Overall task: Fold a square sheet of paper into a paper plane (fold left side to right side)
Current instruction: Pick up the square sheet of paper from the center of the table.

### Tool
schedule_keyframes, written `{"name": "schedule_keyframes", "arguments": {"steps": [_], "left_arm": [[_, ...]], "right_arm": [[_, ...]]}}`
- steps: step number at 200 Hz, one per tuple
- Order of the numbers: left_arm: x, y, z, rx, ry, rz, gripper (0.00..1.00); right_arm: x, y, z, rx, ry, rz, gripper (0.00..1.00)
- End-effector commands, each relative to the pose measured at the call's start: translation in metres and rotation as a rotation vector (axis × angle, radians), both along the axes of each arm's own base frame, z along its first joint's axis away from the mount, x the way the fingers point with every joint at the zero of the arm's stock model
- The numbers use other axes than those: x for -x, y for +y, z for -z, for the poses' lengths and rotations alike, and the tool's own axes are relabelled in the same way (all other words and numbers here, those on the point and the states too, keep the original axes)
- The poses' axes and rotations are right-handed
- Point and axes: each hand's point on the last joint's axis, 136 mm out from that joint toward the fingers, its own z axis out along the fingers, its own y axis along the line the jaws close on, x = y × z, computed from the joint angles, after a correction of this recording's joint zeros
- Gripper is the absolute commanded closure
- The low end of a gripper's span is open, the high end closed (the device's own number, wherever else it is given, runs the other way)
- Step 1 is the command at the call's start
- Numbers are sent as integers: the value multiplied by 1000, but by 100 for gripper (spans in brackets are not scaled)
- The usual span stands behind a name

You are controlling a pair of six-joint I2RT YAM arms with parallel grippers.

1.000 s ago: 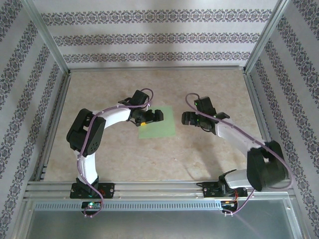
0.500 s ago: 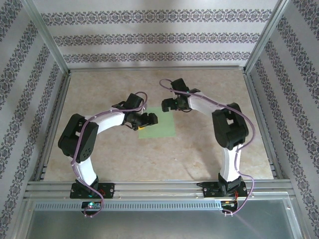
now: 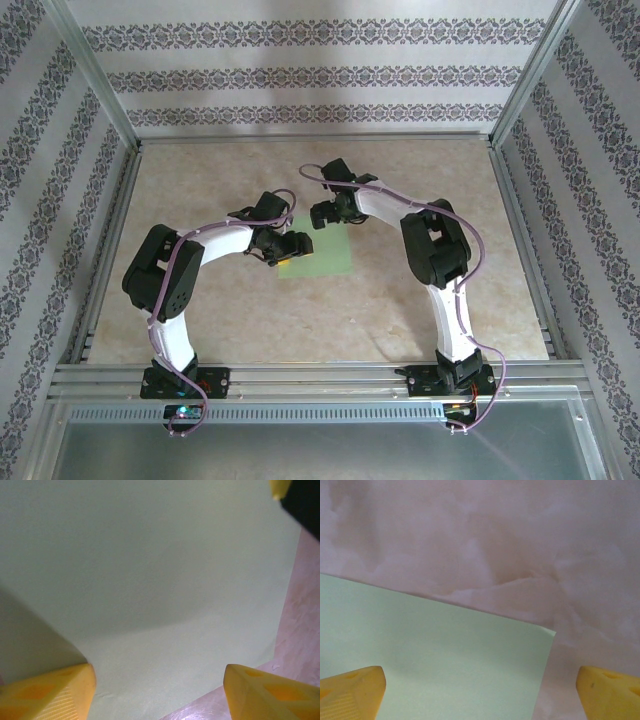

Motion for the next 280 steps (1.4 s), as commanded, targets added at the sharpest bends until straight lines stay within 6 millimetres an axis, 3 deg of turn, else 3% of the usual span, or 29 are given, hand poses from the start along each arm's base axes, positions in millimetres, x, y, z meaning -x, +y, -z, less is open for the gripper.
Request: {"name": "schedule_keyframes", "arguments": {"steps": [1,53,106,140,177,230,280], "left_arm": [[7,12,23,-64,72,-20,30],[7,14,27,-76,74,-19,31],[4,11,24,-56,54,-16,35],[-2,5,16,-19,20,-15,36],[-9,0,3,20,-38,-22,36],[-27,9,-45,60,-189,-34,31],[-36,72,-112,142,-358,-151,23]], "right_arm": [[6,5,8,42,25,-36,2],[26,27,19,21,72,-77,2],[43,45,13,-6,81,-95,6],[50,47,9,-30,99,-96,18],[54,48,1,-66,89,-121,45],[54,54,-29,-239,88,-137,62],[61,46,-76,-444,72,-116,73]]}}
